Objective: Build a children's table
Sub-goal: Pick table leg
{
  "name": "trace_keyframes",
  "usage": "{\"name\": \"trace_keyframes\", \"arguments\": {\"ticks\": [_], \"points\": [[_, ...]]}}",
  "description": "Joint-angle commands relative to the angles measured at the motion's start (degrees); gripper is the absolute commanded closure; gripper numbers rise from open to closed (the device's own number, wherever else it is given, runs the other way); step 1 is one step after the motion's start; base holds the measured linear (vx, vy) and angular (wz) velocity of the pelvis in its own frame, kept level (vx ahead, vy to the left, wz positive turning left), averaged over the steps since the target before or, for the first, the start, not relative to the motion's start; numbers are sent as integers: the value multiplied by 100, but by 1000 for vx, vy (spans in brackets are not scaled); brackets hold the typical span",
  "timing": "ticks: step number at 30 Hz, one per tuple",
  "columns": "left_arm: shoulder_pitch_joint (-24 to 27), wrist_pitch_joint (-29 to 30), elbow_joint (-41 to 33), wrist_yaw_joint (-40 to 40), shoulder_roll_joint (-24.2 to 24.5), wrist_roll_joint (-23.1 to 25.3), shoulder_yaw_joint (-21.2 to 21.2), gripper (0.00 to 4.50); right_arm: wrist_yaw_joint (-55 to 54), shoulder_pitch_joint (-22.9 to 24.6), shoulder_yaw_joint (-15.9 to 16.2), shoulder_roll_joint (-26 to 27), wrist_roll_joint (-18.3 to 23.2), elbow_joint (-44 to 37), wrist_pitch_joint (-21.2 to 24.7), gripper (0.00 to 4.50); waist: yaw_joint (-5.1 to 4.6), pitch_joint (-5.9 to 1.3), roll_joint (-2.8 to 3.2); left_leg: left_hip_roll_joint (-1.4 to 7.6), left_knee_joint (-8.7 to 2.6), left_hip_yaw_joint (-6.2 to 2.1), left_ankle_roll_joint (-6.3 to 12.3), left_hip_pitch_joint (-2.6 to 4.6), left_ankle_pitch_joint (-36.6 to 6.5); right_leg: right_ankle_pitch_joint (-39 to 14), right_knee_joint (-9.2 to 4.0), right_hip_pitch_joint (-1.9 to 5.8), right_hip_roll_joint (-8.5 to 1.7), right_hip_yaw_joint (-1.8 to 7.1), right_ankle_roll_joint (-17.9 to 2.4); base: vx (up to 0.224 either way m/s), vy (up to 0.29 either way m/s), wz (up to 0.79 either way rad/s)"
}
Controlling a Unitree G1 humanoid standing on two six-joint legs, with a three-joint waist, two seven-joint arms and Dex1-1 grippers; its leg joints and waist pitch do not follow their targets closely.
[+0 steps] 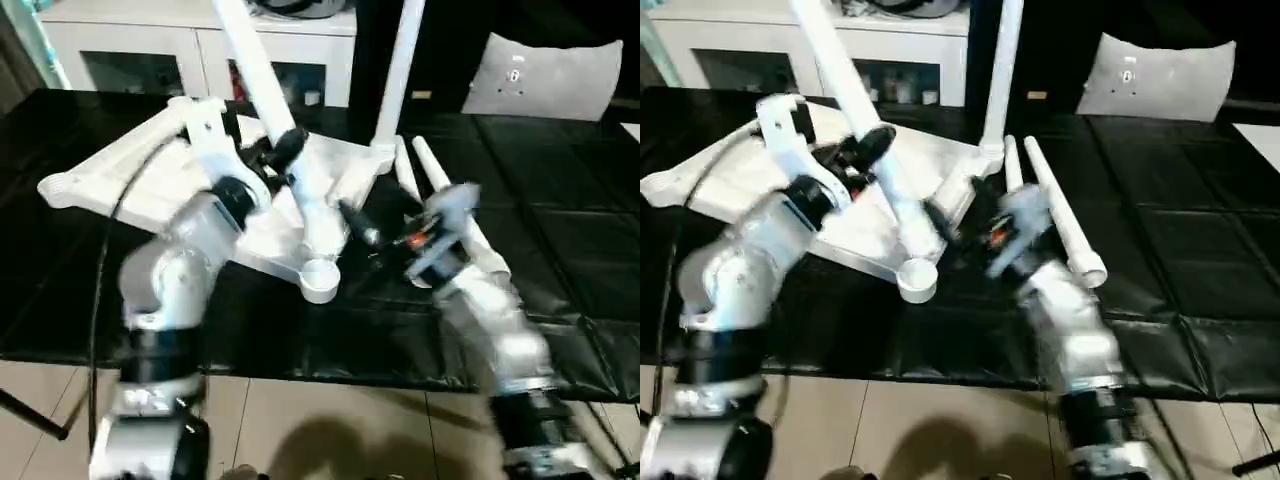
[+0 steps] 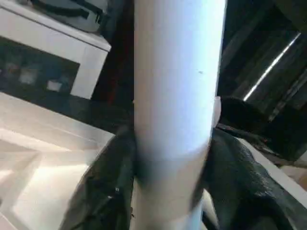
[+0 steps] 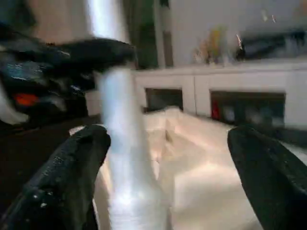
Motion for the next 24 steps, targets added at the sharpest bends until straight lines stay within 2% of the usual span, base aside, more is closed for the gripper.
{"name": "trace_keyframes", "arguments": {"ticks": [1, 2, 3, 4, 8, 9, 13, 17, 20, 22, 24], "points": [[-111, 134, -5, -191, 70, -119, 42, 270, -106, -93, -234, -99, 320, -118, 510, 7, 9, -464, -37, 124, -355, -22, 184, 74, -840, -1360, -412, 359, -363, 250, -785, 0, 0, 0], [-119, 291, -33, -399, 162, -230, 26, 270, -82, -137, -380, -262, 681, -179, 968, 2, 4, -465, -81, 123, -354, -15, 181, 66, -830, -1379, -416, 366, -368, 250, -779, 0, 0, 0], [-119, 291, -33, -399, 162, -230, 26, 270, -82, -137, -380, -262, 681, -179, 968, 2, 24, -473, -65, 112, -349, -17, 196, 64, -759, -1374, -406, 379, -370, 248, -776, 0, 0, 0], [-136, 391, -53, -485, 189, -337, 52, 270, -47, -179, -461, -373, 877, -212, 1253, 0, 21, -473, -62, 116, -343, -14, 198, 56, -723, -1359, -407, 377, -373, 248, -763, 0, 0, 0], [-185, 477, -36, -566, 231, -466, 75, 270, -35, -278, -624, -438, 1132, -280, 1569, 0, 32, -475, -69, 117, -341, -12, 199, 53, -699, -1409, -413, 373, -375, 237, -780, 0, 0, 0], [-212, 525, -32, -624, 255, -523, 84, 270, -23, -337, -706, -474, 1301, -350, 1813, 0, 30, -469, -66, 117, -341, -13, 191, 52, -702, -1448, -415, 370, -373, 236, -762, 0, 0, 0], [-276, 695, -12, -714, 227, -734, 229, 270, -106, -465, -820, -526, 1430, -388, 2120, 0, 46, -474, -63, 117, -338, -8, 150, 51, -650, -1450, -417, 366, -380, 236, -780, 0, 0, 0], [-285, 897, -27, -905, 318, -887, 215, 270, 57, -551, -707, -610, 1409, -391, 2184, 0, 51, -476, -68, 117, -339, -6, 121, 54, -653, -1450, -410, 365, -379, 235, -785, 0, 0, 0], [-285, 924, -54, -1037, 414, -846, 120, 270, 276, -575, -553, -749, 1350, -448, 2305, 0, 55, -471, -66, 114, -341, -11, 109, 54, -686, -1555, -426, 375, -375, 232, -711, 0, 0, 0], [-278, 883, -147, -1427, 683, -648, -244, 270, 904, -573, -48, -1061, 1090, -619, 2311, 0, 71, -472, -78, 122, -346, -19, 116, 53, -683, -1609, -425, 382, -371, 232, -628, 0, 0, 0], [-293, 889, -209, -1573, 771, -570, -415, 270, 1125, -602, 105, -1127, 1067, -675, 2359, 0, 69, -462, -80, 131, -349, -16, 139, 52, -698, -1635, -423, 368, -381, 242, -601, 0, 0, 0]]}}
